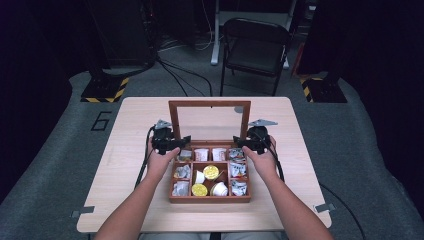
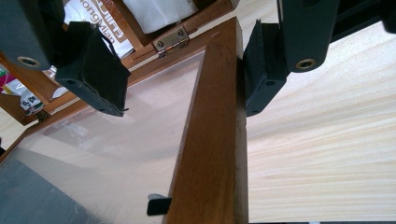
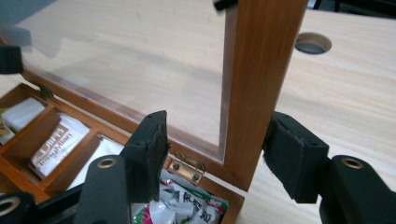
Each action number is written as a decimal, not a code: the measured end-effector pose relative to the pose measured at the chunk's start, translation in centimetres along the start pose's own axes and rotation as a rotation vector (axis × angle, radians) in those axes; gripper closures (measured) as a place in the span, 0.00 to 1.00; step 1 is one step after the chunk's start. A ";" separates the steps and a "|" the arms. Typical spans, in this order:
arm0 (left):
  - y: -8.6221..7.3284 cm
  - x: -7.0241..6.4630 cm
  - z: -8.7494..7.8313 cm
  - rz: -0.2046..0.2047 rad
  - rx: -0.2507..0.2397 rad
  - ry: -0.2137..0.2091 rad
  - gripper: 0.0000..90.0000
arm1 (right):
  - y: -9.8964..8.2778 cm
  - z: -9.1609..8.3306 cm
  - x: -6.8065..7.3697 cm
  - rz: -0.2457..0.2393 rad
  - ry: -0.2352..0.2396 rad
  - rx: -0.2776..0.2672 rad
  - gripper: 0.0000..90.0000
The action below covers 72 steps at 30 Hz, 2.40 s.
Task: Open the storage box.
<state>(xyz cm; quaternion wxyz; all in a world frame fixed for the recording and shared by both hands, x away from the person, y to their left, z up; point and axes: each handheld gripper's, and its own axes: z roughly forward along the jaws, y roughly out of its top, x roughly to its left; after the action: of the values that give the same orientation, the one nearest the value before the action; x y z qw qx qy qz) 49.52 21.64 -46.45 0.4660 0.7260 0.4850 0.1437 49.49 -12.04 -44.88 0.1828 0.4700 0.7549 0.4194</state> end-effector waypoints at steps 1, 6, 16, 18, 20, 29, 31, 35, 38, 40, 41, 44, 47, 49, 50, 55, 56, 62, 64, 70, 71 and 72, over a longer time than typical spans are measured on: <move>-0.1 0.1 0.1 0.000 0.009 -0.003 0.38 | -0.3 0.3 -0.1 0.000 -0.002 0.015 0.45; -0.1 0.0 0.3 0.004 0.014 0.008 0.38 | -0.4 0.7 -0.1 0.015 -0.013 0.022 0.49; -0.2 0.2 0.4 -0.010 0.009 0.031 0.45 | -0.4 0.8 -0.4 0.020 -0.024 0.014 0.59; -0.2 0.1 0.5 -0.003 0.004 0.042 0.46 | -0.4 0.9 -0.4 0.022 -0.033 0.015 0.60; -0.2 0.1 0.6 0.003 0.007 0.048 0.46 | -0.4 0.9 -0.5 0.019 -0.036 0.016 0.61; -0.1 0.3 0.8 -0.015 0.009 0.048 0.47 | -0.3 1.1 -0.5 0.035 -0.040 0.021 0.61; -0.1 0.3 0.9 -0.019 0.007 0.049 0.47 | -0.3 1.1 -0.5 0.037 -0.040 0.020 0.61; -0.1 0.3 0.9 -0.023 0.006 0.051 0.47 | -0.3 1.2 -0.5 0.038 -0.042 0.019 0.61; -0.1 0.4 1.0 -0.025 0.012 0.051 0.47 | -0.3 1.3 -0.5 0.043 -0.046 0.023 0.61; -0.1 0.4 1.1 -0.030 0.010 0.051 0.47 | -0.3 1.4 -0.5 0.048 -0.044 0.021 0.61; -0.1 0.5 1.2 -0.033 0.010 0.050 0.47 | -0.3 1.5 -0.6 0.054 -0.044 0.023 0.61; -0.2 0.7 1.4 -0.040 0.008 0.049 0.47 | -0.2 1.7 -0.7 0.061 -0.043 0.033 0.60; -0.2 0.8 1.6 -0.043 0.009 0.050 0.47 | -0.1 1.9 -0.8 0.051 -0.044 0.040 0.60; -0.2 0.9 1.7 -0.050 0.010 0.053 0.47 | -0.1 1.9 -0.9 0.053 -0.045 0.044 0.60; -0.2 0.9 1.7 -0.050 0.010 0.053 0.47 | -0.1 2.0 -0.9 0.051 -0.043 0.043 0.60; -0.2 1.1 1.8 -0.074 0.014 0.044 0.47 | -0.1 2.2 -1.0 0.059 -0.042 0.046 0.60; -0.2 1.1 1.9 -0.079 0.018 0.043 0.47 | -0.1 2.2 -1.1 0.059 -0.041 0.049 0.60; -0.2 1.4 2.0 -0.100 0.021 0.031 0.47 | 0.0 2.5 -1.3 0.089 -0.029 0.057 0.60; -0.2 1.5 2.1 -0.111 0.019 0.026 0.47 | 0.0 2.5 -1.3 0.090 -0.031 0.057 0.60; -0.4 1.7 2.4 -0.145 0.031 0.026 0.47 | 0.0 2.8 -1.5 0.108 -0.035 0.068 0.59; -0.4 1.8 2.5 -0.158 0.031 0.019 0.47 | 0.0 2.8 -1.6 0.113 -0.035 0.069 0.59; -0.4 1.9 2.5 -0.161 0.034 0.016 0.46 | 0.0 2.9 -1.6 0.116 -0.032 0.072 0.59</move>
<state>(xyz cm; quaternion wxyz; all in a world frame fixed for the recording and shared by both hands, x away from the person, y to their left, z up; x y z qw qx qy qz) 51.85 21.96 -48.57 0.4598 0.6912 0.5478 0.1036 52.18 -12.11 -46.77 0.1531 0.5257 0.7379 0.3945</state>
